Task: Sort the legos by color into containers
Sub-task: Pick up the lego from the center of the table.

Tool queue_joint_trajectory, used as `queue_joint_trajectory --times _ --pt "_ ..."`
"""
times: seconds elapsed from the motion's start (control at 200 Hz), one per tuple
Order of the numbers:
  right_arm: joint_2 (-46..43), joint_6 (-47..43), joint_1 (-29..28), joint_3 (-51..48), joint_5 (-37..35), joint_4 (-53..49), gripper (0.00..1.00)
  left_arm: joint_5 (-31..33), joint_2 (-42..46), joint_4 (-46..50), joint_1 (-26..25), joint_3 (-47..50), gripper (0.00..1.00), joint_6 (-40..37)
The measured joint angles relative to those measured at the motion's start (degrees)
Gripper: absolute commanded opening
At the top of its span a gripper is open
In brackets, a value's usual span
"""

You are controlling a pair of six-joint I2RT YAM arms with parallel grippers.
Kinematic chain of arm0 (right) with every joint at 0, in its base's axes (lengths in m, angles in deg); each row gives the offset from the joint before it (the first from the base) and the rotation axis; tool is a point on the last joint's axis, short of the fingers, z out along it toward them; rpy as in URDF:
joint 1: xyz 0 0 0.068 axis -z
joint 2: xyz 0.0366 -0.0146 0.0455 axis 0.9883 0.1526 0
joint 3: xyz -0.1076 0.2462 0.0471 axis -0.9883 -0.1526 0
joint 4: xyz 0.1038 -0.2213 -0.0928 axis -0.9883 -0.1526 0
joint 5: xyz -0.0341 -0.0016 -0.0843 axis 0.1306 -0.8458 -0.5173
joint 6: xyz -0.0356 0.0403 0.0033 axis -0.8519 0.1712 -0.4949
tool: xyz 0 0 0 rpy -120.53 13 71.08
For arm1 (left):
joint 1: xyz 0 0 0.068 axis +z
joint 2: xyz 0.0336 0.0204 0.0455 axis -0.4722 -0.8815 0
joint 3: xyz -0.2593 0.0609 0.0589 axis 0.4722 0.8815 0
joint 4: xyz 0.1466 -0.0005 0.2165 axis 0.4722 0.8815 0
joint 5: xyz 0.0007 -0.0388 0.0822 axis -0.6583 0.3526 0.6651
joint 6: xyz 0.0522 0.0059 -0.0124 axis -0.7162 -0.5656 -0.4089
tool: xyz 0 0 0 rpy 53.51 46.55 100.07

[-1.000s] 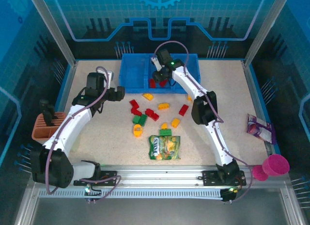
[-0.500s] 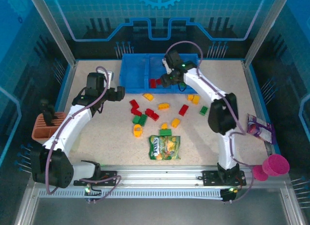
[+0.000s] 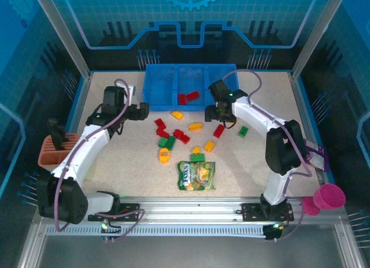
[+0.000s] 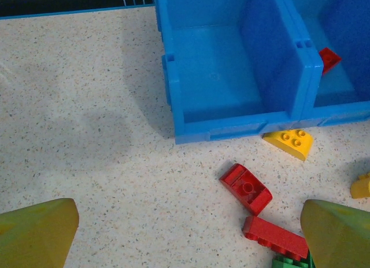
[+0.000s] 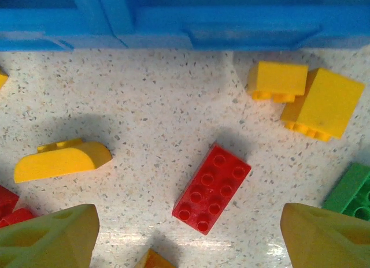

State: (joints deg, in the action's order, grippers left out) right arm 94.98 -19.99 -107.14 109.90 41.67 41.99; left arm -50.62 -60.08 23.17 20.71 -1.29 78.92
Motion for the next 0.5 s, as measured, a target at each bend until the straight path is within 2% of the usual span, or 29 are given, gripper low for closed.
queue_joint_trajectory --times 0.495 --pt "4.28 6.64 2.25 -6.05 3.21 4.55 0.85 0.0 0.0 -0.02 0.0 0.07 0.99 -0.09"
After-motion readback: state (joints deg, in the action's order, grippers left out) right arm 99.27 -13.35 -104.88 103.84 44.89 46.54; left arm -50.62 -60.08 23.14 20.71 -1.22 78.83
